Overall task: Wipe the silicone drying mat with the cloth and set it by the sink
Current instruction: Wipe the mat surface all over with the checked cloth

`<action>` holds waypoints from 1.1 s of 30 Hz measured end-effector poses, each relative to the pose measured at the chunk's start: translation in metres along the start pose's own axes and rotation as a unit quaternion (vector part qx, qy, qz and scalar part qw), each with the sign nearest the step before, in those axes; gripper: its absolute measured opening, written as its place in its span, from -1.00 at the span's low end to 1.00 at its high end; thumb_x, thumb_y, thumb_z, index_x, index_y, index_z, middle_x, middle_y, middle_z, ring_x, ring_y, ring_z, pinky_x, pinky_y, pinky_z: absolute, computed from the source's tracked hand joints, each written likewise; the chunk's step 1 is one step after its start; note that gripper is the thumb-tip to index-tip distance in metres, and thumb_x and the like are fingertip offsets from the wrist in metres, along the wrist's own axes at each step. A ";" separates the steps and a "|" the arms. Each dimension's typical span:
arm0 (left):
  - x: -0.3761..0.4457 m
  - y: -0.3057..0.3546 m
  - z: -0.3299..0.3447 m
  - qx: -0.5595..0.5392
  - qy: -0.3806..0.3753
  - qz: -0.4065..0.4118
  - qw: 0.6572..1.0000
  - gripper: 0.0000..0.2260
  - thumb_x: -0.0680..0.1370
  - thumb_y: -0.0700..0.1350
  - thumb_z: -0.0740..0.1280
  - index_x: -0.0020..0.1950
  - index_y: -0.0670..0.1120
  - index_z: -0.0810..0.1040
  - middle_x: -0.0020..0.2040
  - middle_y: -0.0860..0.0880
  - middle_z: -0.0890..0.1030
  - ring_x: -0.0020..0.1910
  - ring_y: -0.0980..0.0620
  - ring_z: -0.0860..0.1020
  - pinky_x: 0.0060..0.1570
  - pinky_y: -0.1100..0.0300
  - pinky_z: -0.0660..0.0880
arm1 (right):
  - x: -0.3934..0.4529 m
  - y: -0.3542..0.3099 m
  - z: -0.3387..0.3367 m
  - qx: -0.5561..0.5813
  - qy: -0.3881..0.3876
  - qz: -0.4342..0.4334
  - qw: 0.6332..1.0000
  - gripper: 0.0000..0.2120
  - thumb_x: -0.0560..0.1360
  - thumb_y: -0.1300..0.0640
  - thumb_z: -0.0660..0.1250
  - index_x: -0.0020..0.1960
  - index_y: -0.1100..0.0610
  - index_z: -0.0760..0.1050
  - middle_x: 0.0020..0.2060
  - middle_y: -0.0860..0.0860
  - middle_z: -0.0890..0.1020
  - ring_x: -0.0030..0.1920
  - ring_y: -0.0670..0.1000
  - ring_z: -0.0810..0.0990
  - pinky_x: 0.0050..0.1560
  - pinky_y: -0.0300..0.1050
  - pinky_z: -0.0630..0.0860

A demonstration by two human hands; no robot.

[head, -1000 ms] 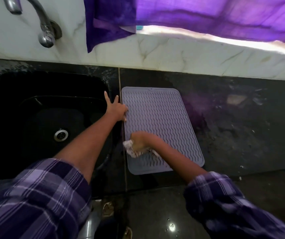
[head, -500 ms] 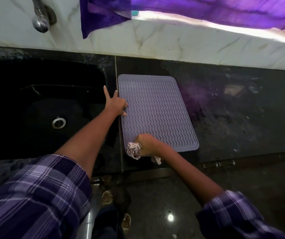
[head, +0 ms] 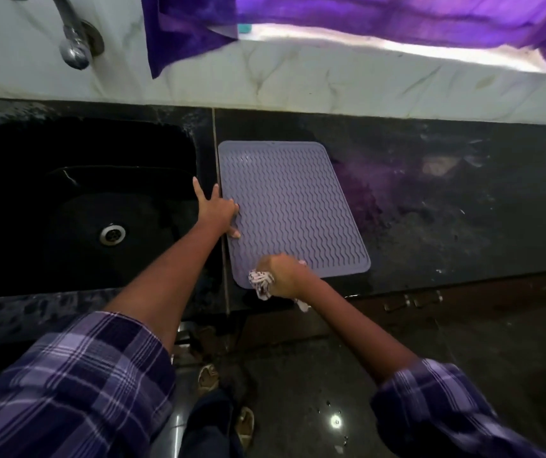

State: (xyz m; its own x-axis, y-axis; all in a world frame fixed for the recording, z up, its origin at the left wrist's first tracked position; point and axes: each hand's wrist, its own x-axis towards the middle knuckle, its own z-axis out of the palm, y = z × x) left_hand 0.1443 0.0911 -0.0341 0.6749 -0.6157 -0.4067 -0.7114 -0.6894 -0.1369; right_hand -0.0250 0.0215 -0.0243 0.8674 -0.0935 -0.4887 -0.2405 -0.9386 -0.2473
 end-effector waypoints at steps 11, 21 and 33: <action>-0.002 0.011 -0.004 0.022 -0.020 -0.029 0.999 -0.38 0.45 0.21 0.37 0.42 -0.05 0.39 0.48 -0.09 0.35 0.57 -0.20 -0.07 0.31 -0.47 -0.29 | 0.014 0.016 -0.016 -0.064 0.121 0.051 0.989 -0.70 0.45 0.22 0.36 0.16 0.26 0.51 0.13 0.18 0.57 0.14 0.17 0.53 0.15 -0.01 0.49; -0.004 0.013 -0.003 0.019 -0.014 -0.023 0.999 -0.43 0.46 0.18 0.38 0.39 -0.04 0.42 0.45 -0.08 0.39 0.57 -0.19 -0.06 0.31 -0.49 -0.23 | 0.024 0.024 -0.047 0.012 0.123 0.038 0.992 -0.89 0.44 0.15 0.38 -0.13 0.20 0.52 -0.22 0.15 0.57 -0.18 0.11 0.55 -0.15 -0.10 0.48; -0.002 0.000 -0.012 -0.076 -0.052 0.012 0.996 -0.53 0.41 0.09 0.45 0.28 0.00 0.51 0.34 0.02 0.48 0.51 -0.06 0.21 0.26 -0.52 -0.29 | 0.037 0.047 -0.097 0.243 0.057 0.096 0.964 -0.98 0.39 0.34 0.33 -0.21 0.26 0.51 -0.19 0.17 0.53 -0.14 0.08 0.52 -0.24 -0.16 0.44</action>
State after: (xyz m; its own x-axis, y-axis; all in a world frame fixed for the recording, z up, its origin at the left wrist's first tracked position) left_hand 0.1454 0.0883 -0.0226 0.6286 -0.5948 -0.5012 -0.6836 -0.7298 0.0087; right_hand 0.0382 -0.0587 0.0268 0.8227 -0.3112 -0.4757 -0.5520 -0.6370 -0.5381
